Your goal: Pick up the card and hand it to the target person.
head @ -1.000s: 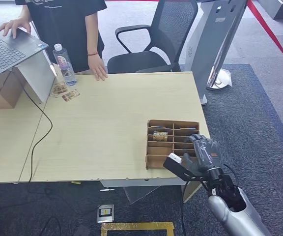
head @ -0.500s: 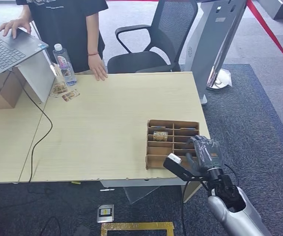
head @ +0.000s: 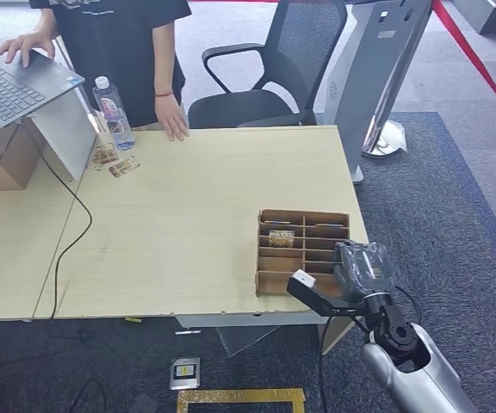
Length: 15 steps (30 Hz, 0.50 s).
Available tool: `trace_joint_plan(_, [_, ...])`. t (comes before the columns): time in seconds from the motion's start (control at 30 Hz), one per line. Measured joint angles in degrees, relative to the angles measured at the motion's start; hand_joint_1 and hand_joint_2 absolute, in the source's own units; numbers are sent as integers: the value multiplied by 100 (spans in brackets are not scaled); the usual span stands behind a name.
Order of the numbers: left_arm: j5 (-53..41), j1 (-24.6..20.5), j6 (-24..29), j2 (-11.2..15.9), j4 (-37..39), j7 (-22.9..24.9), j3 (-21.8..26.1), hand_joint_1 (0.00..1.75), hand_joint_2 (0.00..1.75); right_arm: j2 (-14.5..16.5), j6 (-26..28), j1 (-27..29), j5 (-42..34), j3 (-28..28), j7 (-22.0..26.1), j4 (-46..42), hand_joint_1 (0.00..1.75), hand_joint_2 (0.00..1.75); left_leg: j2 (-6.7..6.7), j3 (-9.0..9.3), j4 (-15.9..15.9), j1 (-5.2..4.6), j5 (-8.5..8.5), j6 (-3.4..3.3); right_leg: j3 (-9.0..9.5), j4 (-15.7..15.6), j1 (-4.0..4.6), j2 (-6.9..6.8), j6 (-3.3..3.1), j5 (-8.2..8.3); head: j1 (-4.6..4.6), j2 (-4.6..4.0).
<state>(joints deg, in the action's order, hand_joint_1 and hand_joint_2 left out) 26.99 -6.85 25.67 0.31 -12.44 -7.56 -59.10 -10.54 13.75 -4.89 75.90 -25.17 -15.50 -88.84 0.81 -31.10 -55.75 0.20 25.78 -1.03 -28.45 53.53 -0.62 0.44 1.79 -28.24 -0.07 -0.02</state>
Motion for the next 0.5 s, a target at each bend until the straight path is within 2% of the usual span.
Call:
trace_joint_plan(0.3, [9,0,10,0,1,0,0,0,175,-2,-89,12,190,-1,-75,-136,175,175,0,0,0,0,0,0,-1,0,0,1,0,0,0,0])
trace_joint_plan(0.5, [10,1,0,2,1,-16,0,0,175,-47,-284,24,58,20,78,-430,175,175,-1,1,0,0,0,0,-3,0,0,2,0,0,0,0])
